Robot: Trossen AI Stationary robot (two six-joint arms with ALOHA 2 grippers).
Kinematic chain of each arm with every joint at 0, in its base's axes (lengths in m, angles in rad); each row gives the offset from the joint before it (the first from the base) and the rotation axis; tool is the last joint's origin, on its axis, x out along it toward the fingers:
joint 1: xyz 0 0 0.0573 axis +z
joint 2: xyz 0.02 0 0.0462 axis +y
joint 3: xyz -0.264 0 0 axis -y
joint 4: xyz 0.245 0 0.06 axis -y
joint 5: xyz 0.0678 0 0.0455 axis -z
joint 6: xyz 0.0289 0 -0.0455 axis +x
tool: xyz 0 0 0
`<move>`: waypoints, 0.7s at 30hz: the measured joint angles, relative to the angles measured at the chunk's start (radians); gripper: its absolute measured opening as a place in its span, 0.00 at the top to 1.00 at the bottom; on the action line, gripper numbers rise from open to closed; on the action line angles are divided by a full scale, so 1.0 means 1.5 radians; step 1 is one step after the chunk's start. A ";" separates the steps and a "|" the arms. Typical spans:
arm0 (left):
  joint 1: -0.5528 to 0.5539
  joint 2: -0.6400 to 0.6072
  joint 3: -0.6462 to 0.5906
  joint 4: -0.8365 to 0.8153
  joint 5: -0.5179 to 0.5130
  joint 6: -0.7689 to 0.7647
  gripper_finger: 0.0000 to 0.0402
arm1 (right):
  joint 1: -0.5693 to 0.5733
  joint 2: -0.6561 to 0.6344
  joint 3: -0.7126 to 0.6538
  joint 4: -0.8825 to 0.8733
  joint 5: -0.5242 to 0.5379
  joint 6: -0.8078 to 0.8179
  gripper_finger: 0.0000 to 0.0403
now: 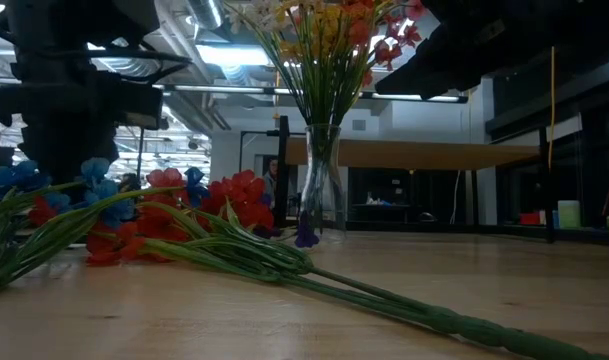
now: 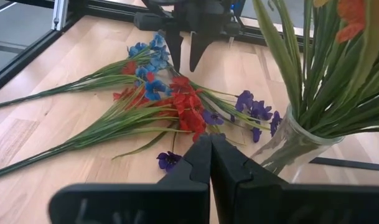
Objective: Pick and place flowers into a vace then onto a shelf
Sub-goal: Put the violet flowers into the blue vase
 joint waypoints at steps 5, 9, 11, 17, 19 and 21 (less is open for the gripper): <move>0.000 0.031 0.000 0.007 -0.001 0.002 0.67 | 0.000 0.000 0.000 0.000 0.000 0.000 0.99; 0.000 0.066 0.002 0.031 0.003 0.022 0.67 | 0.000 0.000 0.000 0.000 0.000 0.000 0.99; -0.001 0.079 0.003 0.029 -0.002 0.022 0.67 | 0.000 0.000 0.000 0.000 0.000 0.000 0.99; -0.001 0.090 0.006 0.003 -0.016 -0.015 0.67 | 0.000 0.000 0.000 0.000 0.000 0.000 0.99; -0.002 0.090 0.006 -0.002 -0.022 -0.035 0.67 | 0.000 0.000 0.000 0.000 0.000 0.000 0.99; -0.002 0.090 0.005 -0.004 -0.023 -0.040 0.69 | 0.000 0.000 0.000 0.001 0.000 0.000 0.99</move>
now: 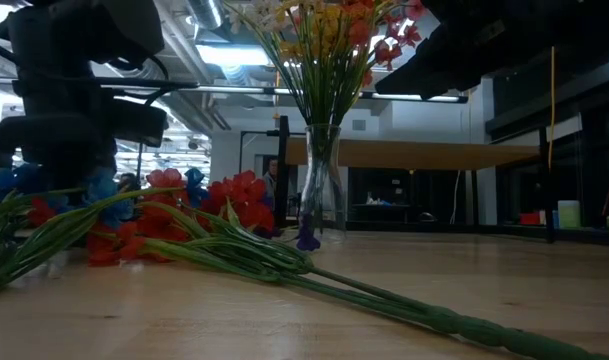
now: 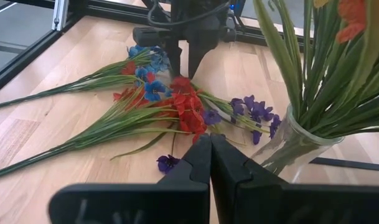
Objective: Pick and place flowers into a vace then onto a shelf
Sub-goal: Put the violet flowers into the blue vase
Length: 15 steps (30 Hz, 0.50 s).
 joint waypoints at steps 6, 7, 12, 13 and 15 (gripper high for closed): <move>0.000 0.001 -0.001 -0.008 -0.013 -0.061 0.83 | 0.000 0.000 0.000 0.001 0.000 0.000 0.99; 0.001 0.001 -0.001 -0.009 -0.015 -0.074 0.86 | 0.000 0.000 0.000 0.001 0.000 0.000 0.99; 0.001 0.001 -0.001 -0.015 -0.031 -0.128 0.98 | 0.000 0.000 0.000 0.002 0.000 0.001 0.99; 0.001 0.001 -0.002 -0.016 -0.032 -0.133 0.98 | 0.000 0.000 0.000 0.002 0.000 0.003 0.99; 0.001 0.001 -0.002 -0.016 -0.034 -0.144 0.98 | 0.000 0.000 0.000 0.002 0.000 0.004 0.99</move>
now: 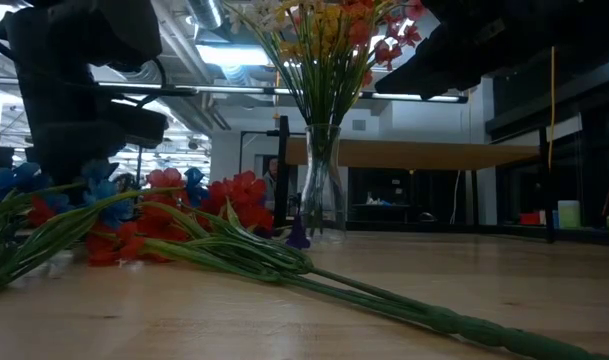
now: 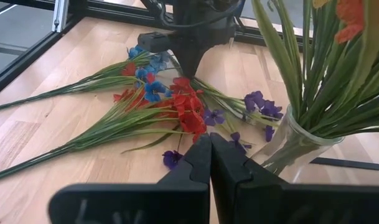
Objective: Pick and place flowers into a vace then onto a shelf
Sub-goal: Put the violet flowers into the blue vase
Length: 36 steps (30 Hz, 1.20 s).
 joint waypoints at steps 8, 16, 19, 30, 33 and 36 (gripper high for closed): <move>0.002 -0.060 -0.011 -0.069 -0.097 -0.010 0.99 | 0.000 0.000 0.000 -0.002 0.000 0.001 0.99; 0.001 -0.175 -0.006 -0.243 -0.161 -0.090 0.99 | 0.000 0.000 0.000 -0.003 0.000 0.017 0.99; -0.005 -0.215 -0.007 -0.250 -0.187 -0.090 0.99 | 0.000 0.000 0.000 -0.004 0.000 0.017 0.99; -0.084 -0.375 -0.006 -0.252 -0.393 -0.096 0.99 | 0.000 0.000 0.000 -0.004 0.000 0.016 0.99; -0.109 -0.411 -0.005 -0.251 -0.475 -0.111 0.99 | 0.000 0.000 0.000 -0.004 0.000 0.014 0.99; -0.124 -0.434 -0.005 -0.250 -0.521 -0.113 0.99 | 0.000 0.000 0.000 -0.004 0.000 0.014 0.99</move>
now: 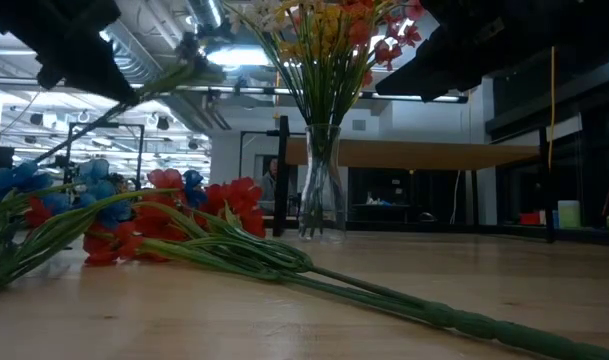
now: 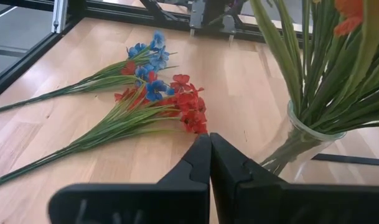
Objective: Pick and place flowers into a vace then onto a shelf
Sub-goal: Put the violet flowers into the blue vase
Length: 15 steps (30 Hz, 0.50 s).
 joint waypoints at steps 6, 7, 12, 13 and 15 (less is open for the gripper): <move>-0.006 -0.021 0.000 0.001 -0.124 0.009 0.99 | 0.000 0.000 0.000 0.000 0.000 0.002 0.99; -0.006 -0.023 0.000 0.003 -0.140 0.014 0.99 | 0.000 0.000 0.000 0.000 0.000 0.003 0.99; -0.006 -0.025 0.000 0.018 -0.201 0.034 0.99 | 0.000 0.000 0.000 0.000 0.000 0.003 0.99; -0.006 -0.025 0.000 0.028 -0.213 0.044 0.99 | 0.000 0.000 0.000 0.000 0.000 0.003 0.99; -0.006 -0.025 0.000 0.056 -0.230 0.076 0.99 | 0.000 0.000 0.000 0.000 0.000 0.003 0.99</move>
